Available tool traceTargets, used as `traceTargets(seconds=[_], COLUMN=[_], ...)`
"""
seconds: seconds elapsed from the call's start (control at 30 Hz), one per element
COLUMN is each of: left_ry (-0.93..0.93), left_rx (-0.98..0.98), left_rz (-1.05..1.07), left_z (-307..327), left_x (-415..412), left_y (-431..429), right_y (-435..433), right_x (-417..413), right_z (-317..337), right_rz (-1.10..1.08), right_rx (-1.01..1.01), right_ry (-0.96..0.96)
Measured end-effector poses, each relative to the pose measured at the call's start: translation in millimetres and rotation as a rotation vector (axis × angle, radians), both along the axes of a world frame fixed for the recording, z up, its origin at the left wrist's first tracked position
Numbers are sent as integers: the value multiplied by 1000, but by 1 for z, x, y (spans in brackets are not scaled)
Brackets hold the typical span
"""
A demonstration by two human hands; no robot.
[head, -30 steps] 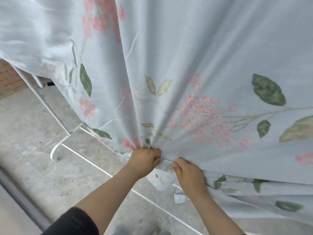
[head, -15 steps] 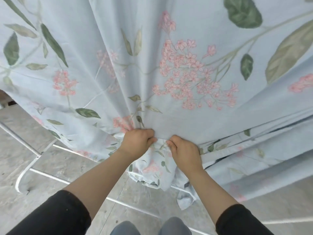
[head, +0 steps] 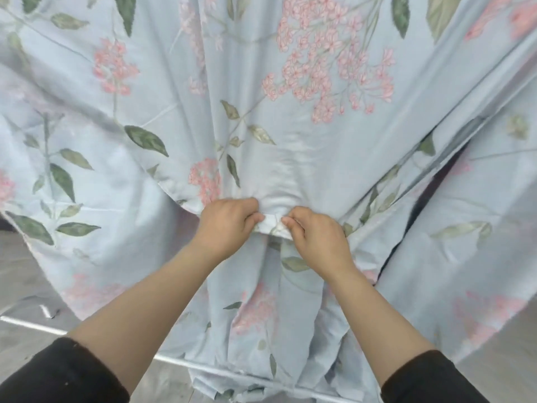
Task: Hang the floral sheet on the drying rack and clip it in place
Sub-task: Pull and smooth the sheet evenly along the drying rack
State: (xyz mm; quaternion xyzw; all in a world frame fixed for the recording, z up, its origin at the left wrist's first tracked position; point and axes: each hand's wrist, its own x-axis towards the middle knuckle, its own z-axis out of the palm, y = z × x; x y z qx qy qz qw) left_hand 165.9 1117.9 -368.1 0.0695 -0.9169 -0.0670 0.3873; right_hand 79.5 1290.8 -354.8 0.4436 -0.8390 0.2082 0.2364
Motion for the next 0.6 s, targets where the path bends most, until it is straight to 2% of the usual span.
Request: traceTargets(seconds=[0.13,0.27,0.6], left_ry=[104,75,143], left_rx=[-49,-16,-36], left_rz=[12,17,-16], left_z=[-30,-40,-62], left_x=[12,10,-10], left_y=[-5,3,27], right_y=[-5,0,32], right_x=[4,4,-5], right_z=[-24,-34,-56], right_rz=[33,19,-23], right_rx=[-75,-73,-79], right_ry=[60,63,83])
